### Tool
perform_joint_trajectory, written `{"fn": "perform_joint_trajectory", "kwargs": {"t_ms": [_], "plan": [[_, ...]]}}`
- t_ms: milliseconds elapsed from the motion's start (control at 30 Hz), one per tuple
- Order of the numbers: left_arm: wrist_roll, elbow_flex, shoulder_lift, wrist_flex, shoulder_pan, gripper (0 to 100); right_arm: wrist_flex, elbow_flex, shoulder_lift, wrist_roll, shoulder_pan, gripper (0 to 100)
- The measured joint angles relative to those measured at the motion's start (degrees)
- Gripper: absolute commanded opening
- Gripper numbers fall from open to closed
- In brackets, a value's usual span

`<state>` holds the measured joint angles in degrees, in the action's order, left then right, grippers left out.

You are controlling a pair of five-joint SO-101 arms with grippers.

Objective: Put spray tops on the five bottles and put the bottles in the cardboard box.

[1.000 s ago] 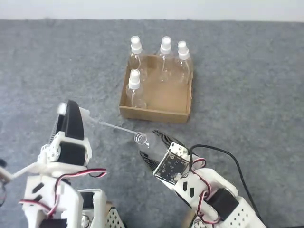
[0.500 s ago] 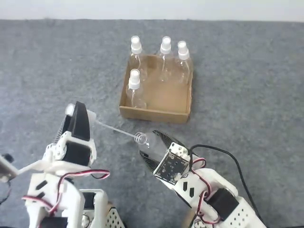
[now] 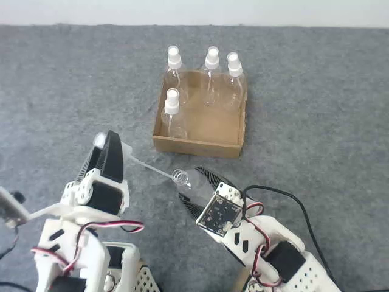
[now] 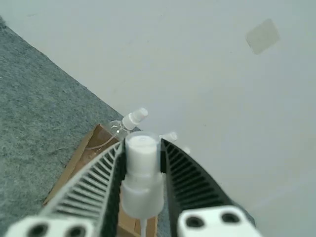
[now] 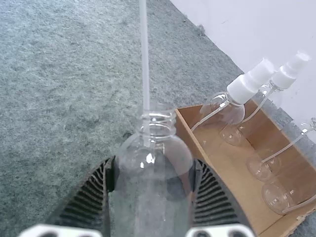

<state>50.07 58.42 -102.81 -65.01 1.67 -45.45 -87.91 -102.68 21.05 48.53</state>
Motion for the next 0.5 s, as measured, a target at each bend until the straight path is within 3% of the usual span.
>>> {"fn": "perform_joint_trajectory", "kwargs": {"t_ms": [500], "plan": [[-2.11, 4.13, 0.00, 0.00, -6.07, 1, 0.00, 0.00, 0.00, 0.09, 0.26, 0.6]]}}
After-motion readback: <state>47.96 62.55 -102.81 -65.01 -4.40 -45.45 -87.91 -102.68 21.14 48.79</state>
